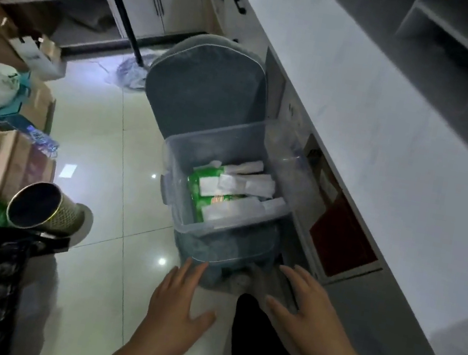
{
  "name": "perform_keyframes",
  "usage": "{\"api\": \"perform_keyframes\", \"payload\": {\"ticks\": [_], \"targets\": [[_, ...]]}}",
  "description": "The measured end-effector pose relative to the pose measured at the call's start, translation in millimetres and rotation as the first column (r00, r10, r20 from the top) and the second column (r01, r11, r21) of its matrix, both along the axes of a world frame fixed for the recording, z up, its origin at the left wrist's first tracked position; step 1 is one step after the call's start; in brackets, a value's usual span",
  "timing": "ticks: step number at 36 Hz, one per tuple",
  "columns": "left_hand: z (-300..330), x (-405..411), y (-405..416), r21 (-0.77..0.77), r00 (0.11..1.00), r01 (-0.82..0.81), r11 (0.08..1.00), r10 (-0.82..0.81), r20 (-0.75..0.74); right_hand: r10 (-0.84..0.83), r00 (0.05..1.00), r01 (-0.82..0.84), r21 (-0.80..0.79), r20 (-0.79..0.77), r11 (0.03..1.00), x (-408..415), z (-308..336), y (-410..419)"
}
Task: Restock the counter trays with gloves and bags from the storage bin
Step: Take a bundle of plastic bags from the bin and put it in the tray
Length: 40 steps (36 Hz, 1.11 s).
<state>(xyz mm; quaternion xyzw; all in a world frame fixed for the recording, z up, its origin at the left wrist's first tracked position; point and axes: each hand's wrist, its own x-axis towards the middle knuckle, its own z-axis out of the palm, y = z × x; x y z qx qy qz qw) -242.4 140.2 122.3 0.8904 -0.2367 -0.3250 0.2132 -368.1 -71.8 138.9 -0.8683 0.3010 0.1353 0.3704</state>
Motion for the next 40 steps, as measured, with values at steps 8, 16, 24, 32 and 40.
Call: {"api": "perform_keyframes", "payload": {"ticks": [8, 16, 24, 32, 40], "targets": [[-4.4, 105.5, -73.4, 0.112, 0.998, 0.053, 0.992, -0.049, -0.037, -0.051, 0.994, 0.062, 0.118, -0.100, 0.991, 116.9, -55.2, -81.3], [-41.1, 178.1, -119.0, 0.191, 0.988, -0.033, 0.981, 0.060, -0.142, 0.060, 0.963, -0.033, 0.103, -0.264, 0.994, 189.3, -119.6, -103.9], [-106.6, 214.9, -132.4, 0.232, 0.960, -0.045, 0.972, 0.106, -0.258, 0.235, 0.913, -0.267, -0.054, -0.332, 0.962, 211.1, -169.1, -89.6], [-188.8, 285.6, -171.3, 0.211, 0.976, -0.035, 0.977, 0.079, -0.204, 0.214, 0.940, -0.266, -0.174, -0.266, 0.948, 191.7, -187.1, -87.5], [-271.5, 349.9, -238.8, 0.261, 0.926, 0.374, 0.890, -0.374, -0.051, 0.088, 0.982, -0.133, -0.285, -0.165, 0.949, 191.8, -224.6, -64.6]]}}
